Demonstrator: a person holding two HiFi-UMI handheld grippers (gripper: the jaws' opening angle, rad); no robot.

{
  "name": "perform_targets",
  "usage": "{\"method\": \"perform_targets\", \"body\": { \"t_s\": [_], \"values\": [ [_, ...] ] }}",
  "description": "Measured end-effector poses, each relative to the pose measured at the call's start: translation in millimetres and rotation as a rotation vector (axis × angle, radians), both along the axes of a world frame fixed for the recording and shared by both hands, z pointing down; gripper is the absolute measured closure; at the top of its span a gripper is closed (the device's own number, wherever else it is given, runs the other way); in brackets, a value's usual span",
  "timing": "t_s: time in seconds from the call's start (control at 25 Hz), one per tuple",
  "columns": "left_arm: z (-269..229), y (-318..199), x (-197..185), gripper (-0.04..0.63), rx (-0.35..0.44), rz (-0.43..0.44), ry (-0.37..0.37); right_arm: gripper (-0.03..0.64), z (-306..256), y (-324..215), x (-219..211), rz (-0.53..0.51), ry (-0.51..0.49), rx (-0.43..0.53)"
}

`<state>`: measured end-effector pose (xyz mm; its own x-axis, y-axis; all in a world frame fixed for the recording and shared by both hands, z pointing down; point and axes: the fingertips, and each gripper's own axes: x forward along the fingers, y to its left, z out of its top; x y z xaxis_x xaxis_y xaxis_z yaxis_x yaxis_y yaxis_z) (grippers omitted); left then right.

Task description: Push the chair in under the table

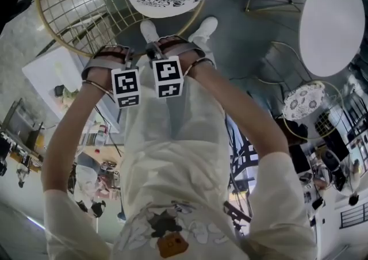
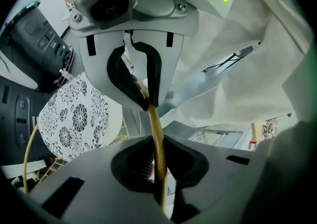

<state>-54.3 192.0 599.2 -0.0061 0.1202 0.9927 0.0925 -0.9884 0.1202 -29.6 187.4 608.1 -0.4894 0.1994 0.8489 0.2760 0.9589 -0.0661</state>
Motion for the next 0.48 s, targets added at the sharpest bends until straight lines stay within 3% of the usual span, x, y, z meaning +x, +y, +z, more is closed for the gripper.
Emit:
{"method": "perform_targets", "body": {
  "t_s": [0.28, 0.48],
  "values": [
    [-6.6, -6.2, 4.6, 0.546, 0.029, 0.030, -0.010, 0.565, -6.8, -5.1, 4.2, 0.028, -0.016, -0.037],
    [-2.1, -4.6, 2.9, 0.543, 0.104, 0.055, 0.016, 0.565, -2.8, -1.2, 1.6, 0.047, 0.002, -0.031]
  ]
}}
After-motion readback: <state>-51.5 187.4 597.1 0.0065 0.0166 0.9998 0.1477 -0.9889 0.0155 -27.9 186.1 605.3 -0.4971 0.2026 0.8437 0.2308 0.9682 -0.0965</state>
